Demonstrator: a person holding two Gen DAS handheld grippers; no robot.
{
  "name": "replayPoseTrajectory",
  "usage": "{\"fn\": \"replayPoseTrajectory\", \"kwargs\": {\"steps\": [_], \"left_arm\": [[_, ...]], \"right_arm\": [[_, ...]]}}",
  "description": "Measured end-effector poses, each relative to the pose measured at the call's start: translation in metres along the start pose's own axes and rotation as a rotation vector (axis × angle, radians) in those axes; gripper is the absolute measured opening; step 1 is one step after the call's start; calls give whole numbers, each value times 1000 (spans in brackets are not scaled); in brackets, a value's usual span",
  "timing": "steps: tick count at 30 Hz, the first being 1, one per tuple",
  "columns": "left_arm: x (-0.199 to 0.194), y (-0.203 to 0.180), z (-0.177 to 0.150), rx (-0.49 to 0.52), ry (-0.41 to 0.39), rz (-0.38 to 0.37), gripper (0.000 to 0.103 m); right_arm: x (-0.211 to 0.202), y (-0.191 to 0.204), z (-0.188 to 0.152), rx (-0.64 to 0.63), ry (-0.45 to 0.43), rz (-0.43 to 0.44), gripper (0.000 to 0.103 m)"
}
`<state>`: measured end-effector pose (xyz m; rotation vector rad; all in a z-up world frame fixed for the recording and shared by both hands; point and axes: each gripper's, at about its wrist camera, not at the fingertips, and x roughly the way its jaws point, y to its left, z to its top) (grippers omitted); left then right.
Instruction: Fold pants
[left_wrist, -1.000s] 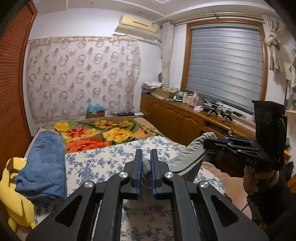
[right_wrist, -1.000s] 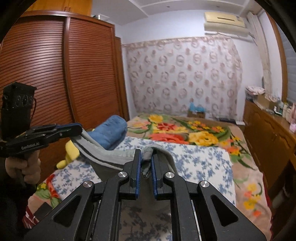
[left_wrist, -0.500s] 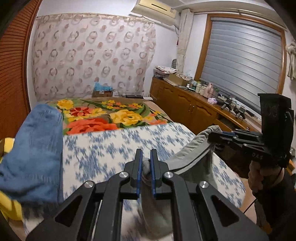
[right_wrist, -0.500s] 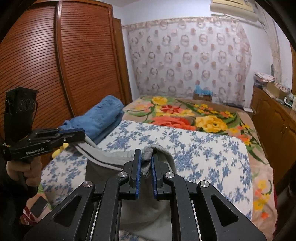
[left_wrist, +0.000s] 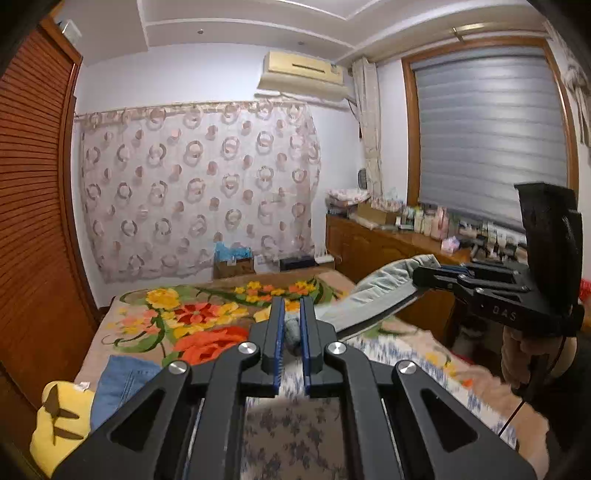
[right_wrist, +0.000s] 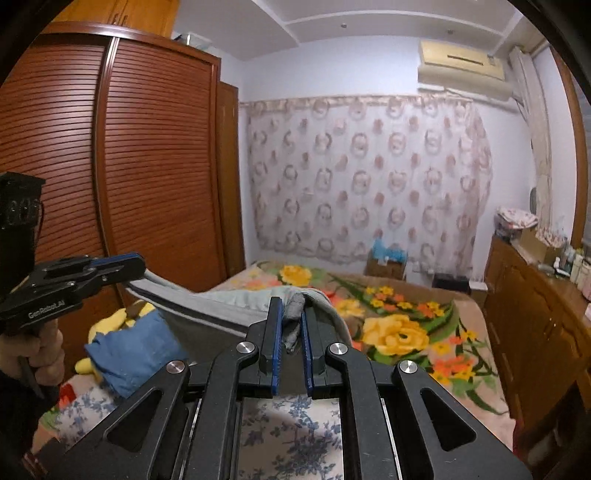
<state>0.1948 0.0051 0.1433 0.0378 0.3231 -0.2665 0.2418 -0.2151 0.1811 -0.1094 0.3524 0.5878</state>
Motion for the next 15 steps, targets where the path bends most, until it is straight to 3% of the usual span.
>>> {"fn": "replayPoseTrajectory", "kwargs": {"steps": [3, 10, 15], "left_arm": [[-5, -5, -47, 9, 85, 5, 5], [-14, -13, -157, -56, 291, -15, 5], [-35, -32, -186, -79, 320, -24, 5]], "right_arm": [[1, 10, -29, -2, 53, 11, 7], [23, 38, -158, 72, 298, 78, 7], [9, 61, -208, 84, 371, 89, 7]]}}
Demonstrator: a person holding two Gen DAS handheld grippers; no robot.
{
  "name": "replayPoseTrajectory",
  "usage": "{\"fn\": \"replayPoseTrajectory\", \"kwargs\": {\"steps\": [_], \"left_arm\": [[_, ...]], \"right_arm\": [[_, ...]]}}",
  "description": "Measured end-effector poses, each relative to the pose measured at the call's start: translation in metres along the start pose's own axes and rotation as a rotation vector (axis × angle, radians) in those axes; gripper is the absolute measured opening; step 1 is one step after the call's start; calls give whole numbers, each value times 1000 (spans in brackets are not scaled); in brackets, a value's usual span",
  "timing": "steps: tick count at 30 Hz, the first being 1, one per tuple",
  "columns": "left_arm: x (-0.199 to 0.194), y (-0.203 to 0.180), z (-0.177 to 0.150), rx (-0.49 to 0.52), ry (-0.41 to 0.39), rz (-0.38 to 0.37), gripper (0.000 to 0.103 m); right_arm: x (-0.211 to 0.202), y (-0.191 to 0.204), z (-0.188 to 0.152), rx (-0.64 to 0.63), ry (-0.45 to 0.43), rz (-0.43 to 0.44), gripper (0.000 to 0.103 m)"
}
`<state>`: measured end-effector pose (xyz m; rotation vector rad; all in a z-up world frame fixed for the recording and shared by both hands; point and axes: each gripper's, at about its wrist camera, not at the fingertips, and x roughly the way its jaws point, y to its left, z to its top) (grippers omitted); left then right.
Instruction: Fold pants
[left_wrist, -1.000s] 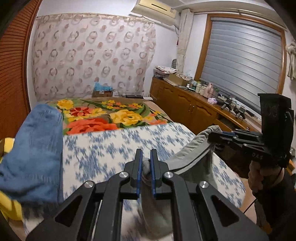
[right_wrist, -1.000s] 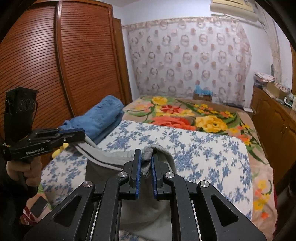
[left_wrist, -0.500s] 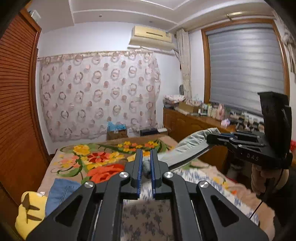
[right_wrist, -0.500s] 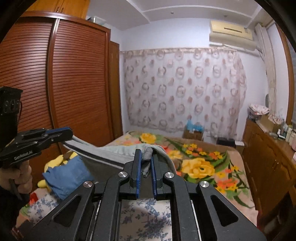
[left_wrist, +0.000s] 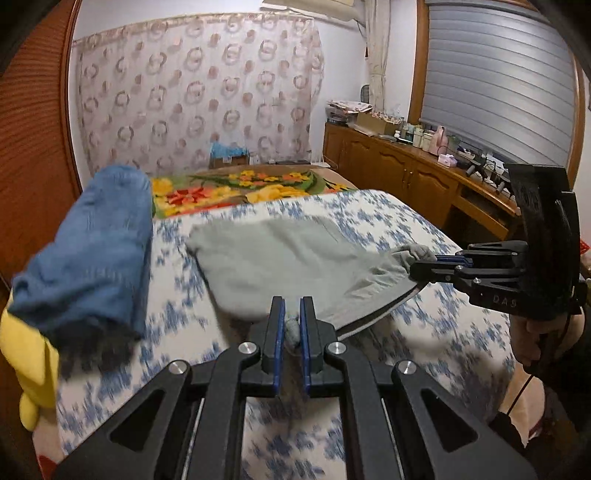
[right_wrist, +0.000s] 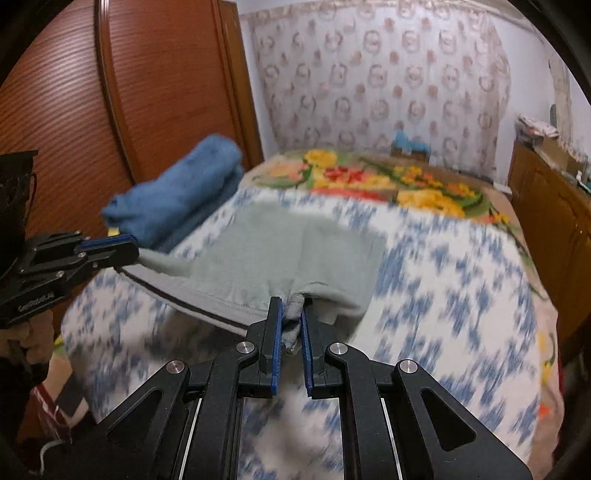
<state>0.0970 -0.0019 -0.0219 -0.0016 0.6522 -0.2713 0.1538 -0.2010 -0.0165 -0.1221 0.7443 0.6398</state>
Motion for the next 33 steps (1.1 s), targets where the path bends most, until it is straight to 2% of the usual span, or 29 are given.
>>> {"fn": "replayPoseTrajectory", "kwargs": {"steps": [9, 16, 24, 33], "left_arm": [[-24, -8, -36, -4, 23, 0, 5], [-22, -5, -63, -33, 89, -2, 5], [-19, -10, -78, -44, 120, -7, 5], [-20, -6, -85, -48, 119, -12, 5]], "right_arm": [[-22, 22, -32, 9, 21, 34, 7], [-19, 35, -63, 16, 44, 40, 7], [-15, 35, -87, 51, 76, 46, 7], [-13, 30, -91, 77, 82, 41, 7]]}}
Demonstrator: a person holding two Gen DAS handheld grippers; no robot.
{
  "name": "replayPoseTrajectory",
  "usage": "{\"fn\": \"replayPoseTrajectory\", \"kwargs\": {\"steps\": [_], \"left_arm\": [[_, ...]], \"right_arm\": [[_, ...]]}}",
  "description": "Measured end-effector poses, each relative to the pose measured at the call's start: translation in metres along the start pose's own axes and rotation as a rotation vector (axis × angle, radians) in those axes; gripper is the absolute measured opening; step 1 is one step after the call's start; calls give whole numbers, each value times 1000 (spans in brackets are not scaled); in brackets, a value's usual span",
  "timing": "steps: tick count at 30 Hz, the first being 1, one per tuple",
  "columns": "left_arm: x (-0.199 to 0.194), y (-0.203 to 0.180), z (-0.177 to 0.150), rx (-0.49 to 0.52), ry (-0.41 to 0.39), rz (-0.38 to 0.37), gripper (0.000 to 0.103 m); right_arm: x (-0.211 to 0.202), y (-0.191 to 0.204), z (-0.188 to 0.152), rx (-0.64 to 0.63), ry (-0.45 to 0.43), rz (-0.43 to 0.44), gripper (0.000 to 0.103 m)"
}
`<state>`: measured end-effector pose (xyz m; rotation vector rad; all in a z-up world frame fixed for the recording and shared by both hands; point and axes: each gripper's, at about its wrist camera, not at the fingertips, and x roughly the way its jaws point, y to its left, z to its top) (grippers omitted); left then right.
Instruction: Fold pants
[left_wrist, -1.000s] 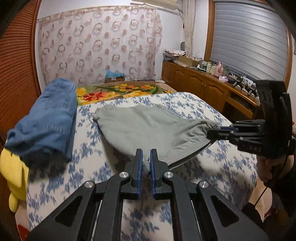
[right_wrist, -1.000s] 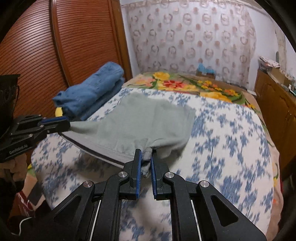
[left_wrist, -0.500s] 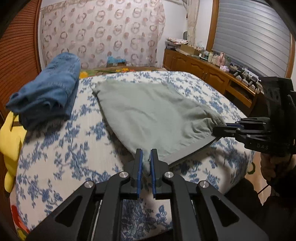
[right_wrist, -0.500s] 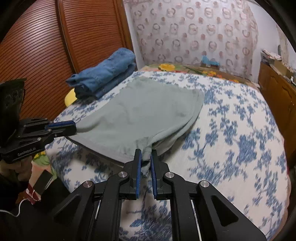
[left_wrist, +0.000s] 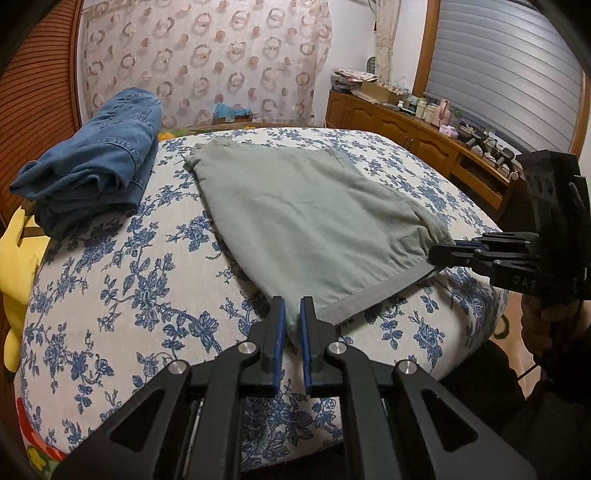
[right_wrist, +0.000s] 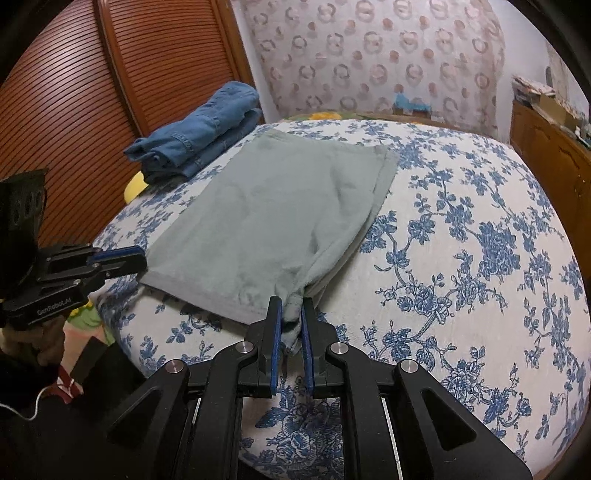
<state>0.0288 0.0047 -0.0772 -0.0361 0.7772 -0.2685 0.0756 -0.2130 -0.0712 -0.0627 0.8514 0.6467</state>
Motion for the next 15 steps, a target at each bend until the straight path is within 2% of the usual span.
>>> {"fn": "replayPoseTrajectory", "kwargs": {"steps": [5, 7, 9, 12, 15], "left_arm": [[-1, 6, -3, -35, -8, 7, 5], [0, 10, -2, -59, -5, -4, 14], [4, 14, -2, -82, 5, -17, 31], [13, 13, -5, -90, 42, -32, 33], [15, 9, -7, -89, 35, -22, 33]], "right_arm": [[2, -1, -1, 6, 4, 0, 7], [3, -1, -2, 6, 10, -1, 7], [5, -2, -3, 6, 16, -3, 8], [7, -2, -4, 6, 19, -5, 8], [7, -3, -5, 7, 18, -4, 8]]}}
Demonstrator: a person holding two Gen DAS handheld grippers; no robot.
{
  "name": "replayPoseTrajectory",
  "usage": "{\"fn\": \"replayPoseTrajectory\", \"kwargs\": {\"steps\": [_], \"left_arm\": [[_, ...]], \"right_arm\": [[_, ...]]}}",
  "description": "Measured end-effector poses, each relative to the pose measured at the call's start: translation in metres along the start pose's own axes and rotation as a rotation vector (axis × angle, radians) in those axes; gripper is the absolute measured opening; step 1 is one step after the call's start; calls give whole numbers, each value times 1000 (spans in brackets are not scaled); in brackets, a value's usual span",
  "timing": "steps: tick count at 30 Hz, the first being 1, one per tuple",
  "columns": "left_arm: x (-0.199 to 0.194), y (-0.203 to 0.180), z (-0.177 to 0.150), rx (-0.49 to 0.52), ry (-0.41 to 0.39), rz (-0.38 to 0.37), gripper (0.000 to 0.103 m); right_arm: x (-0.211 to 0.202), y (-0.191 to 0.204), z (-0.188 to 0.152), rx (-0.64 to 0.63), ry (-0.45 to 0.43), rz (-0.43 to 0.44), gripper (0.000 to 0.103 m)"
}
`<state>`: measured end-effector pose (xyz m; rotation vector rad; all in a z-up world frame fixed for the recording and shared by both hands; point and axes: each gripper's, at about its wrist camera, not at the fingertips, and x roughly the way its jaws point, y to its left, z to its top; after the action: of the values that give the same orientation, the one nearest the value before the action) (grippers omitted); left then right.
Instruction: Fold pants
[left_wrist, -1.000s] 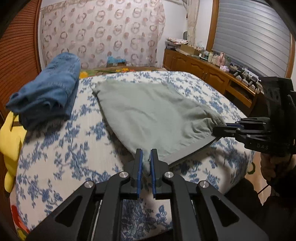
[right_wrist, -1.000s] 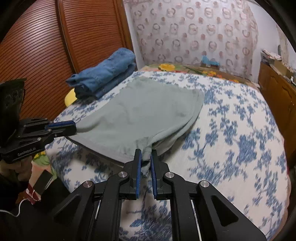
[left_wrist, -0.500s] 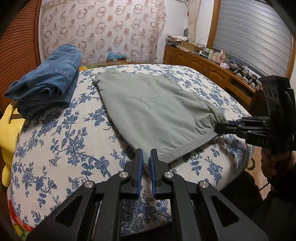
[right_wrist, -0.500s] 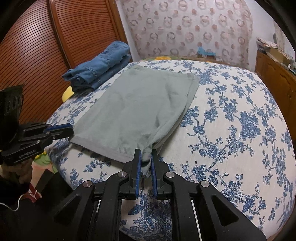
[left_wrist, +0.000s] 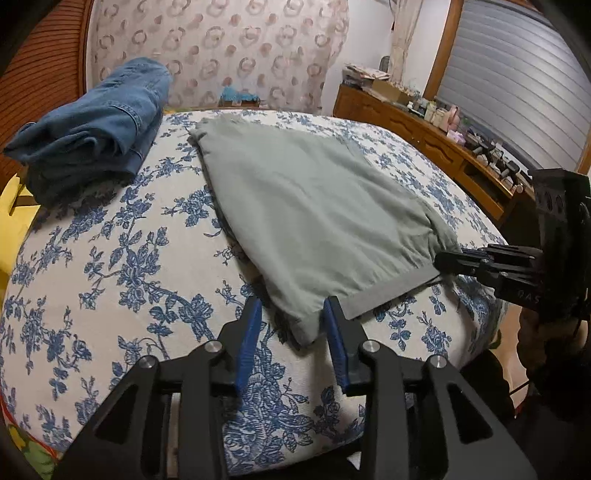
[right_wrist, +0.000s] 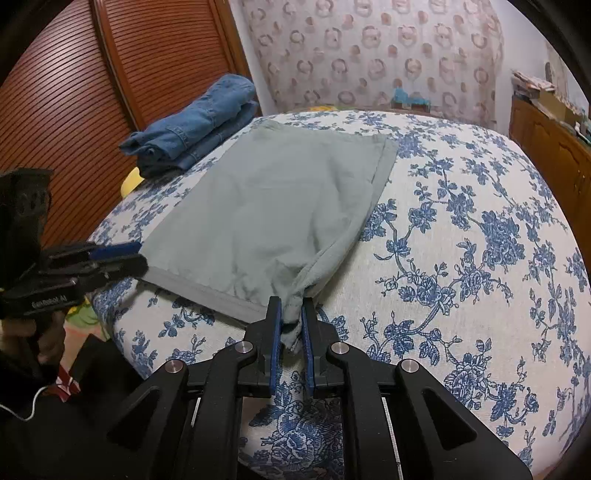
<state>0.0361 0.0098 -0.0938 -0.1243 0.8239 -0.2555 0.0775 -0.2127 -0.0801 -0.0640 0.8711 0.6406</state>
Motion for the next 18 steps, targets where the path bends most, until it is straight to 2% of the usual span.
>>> {"fn": "replayPoseTrajectory", "kwargs": {"steps": [5, 6, 9, 12, 18], "left_arm": [[1, -5, -2, 19, -14, 10, 31], [1, -6, -2, 23, -15, -4, 21], [-1, -6, -2, 22, -20, -35, 9], [-6, -5, 1, 13, -38, -49, 7], [-35, -2, 17, 5, -132, -79, 7]], "right_arm": [[0, 0, -1, 0, -1, 1, 8], [0, 0, 0, -1, -1, 0, 8], [0, 0, -1, -2, -5, 2, 8], [-1, 0, 0, -12, -12, 7, 8], [-16, 6, 8, -29, -52, 27, 8]]}}
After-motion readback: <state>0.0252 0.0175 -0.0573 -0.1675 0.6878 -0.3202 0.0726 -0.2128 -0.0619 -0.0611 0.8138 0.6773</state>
